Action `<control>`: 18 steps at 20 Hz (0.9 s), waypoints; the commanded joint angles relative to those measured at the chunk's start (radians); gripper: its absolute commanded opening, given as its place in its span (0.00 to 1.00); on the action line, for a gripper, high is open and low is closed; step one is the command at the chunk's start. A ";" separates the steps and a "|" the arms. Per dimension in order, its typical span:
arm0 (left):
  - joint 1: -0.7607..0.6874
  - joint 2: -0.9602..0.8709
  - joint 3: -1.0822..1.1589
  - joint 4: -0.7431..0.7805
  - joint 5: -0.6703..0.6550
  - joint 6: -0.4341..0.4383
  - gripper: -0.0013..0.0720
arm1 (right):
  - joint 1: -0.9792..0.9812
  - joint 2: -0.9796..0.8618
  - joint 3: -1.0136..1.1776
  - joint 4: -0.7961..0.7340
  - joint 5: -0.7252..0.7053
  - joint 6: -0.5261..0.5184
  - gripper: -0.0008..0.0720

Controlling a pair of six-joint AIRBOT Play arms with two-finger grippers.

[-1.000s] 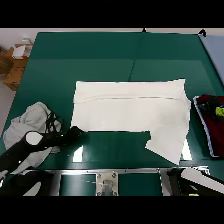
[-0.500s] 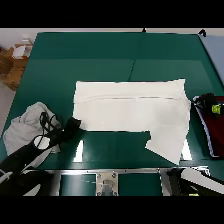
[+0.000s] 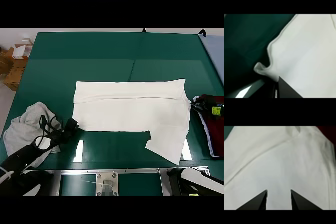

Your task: Fold the shirts.

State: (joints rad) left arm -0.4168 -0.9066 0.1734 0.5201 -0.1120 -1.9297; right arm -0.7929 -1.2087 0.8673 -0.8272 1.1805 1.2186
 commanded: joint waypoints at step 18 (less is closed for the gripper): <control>0.000 0.001 0.001 -0.004 -0.003 0.001 0.05 | -0.230 0.067 -0.412 -0.305 0.068 0.041 0.61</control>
State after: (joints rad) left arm -0.4168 -0.9070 0.1738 0.5159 -0.1150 -1.9289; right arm -1.0267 -1.1408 0.4866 -1.1355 1.3094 1.2762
